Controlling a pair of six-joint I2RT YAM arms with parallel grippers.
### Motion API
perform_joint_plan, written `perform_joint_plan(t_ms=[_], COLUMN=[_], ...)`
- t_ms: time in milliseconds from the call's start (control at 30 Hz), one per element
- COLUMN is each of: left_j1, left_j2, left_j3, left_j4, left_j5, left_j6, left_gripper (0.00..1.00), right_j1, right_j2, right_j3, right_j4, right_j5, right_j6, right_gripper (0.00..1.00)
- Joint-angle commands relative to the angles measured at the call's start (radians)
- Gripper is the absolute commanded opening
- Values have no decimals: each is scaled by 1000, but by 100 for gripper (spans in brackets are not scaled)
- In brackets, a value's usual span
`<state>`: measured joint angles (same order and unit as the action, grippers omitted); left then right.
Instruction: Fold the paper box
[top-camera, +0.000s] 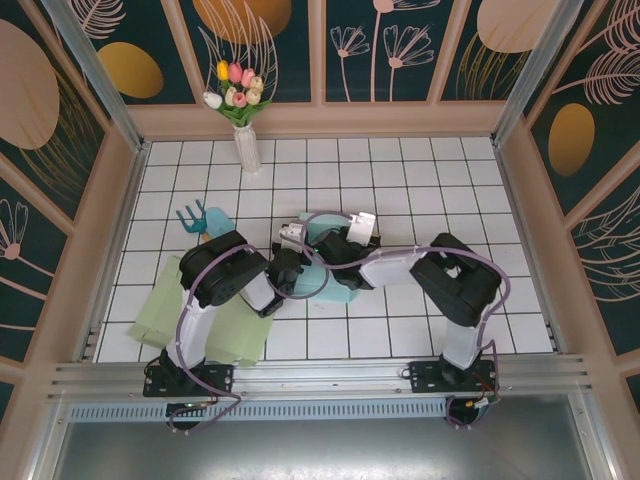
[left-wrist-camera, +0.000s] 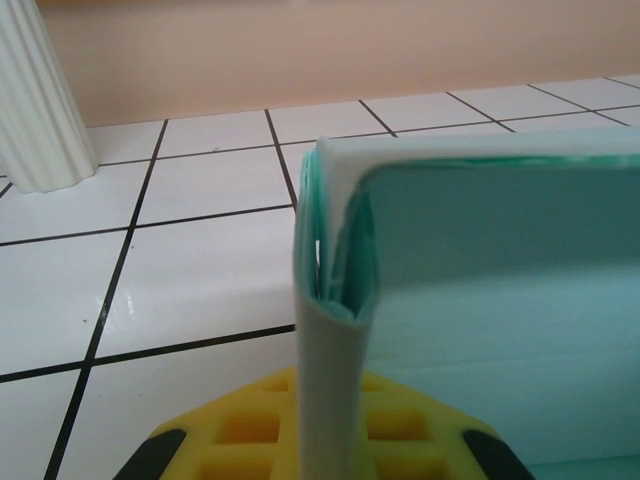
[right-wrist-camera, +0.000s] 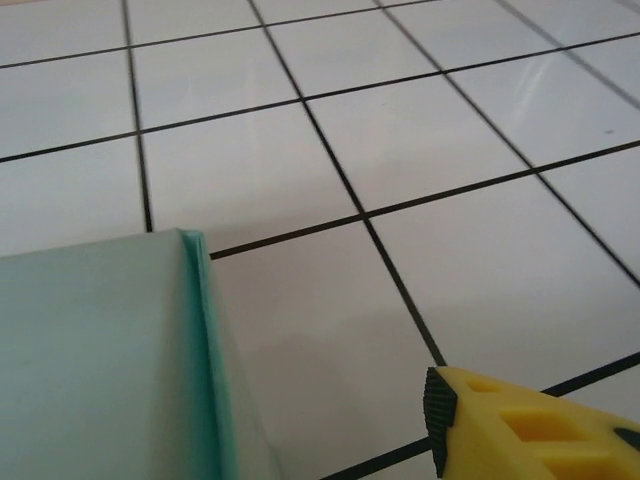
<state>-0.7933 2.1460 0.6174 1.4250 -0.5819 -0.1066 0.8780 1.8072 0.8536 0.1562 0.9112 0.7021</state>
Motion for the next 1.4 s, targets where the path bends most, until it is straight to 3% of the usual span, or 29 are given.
perform_joint_plan(t_ms=[0,167,567,733,867,1067,1133,1267,1367], left_j1=[7,7,7,6,6,6,6,7,7], left_j2=[3,3,3,3,3,3,3,1,-6], left_j3=[-21,-20,-21,-21,-21,-21,-21,-12,24], left_j4=[-76,-78,-79,-77,-77,-76,-77,-94,-170], left_j5=[-53,-54,-50,-50,-51,-51,-52,-52,-53], left_j6=[14,12,14,16,18,18,17,16,20], left_gripper=[0,0,0,0,0,0,0,0,0], right_j1=[-25,-22,-76,-101,-99,-103,-103,-100,-70], right_j2=[-61,-57,11,13,4,-5,-15,-70,-138], right_j3=[-58,-68,-121,-139,-117,-115,-127,-206,-238], right_j4=[215,272,301,293,197,138,178,403,425], right_j5=[-211,-335,-350,-298,-166,-82,-117,-367,-467], right_j6=[-144,-147,-95,-89,-57,-10,-36,-133,-142], right_gripper=[56,52,44,38,29,28,28,36,43])
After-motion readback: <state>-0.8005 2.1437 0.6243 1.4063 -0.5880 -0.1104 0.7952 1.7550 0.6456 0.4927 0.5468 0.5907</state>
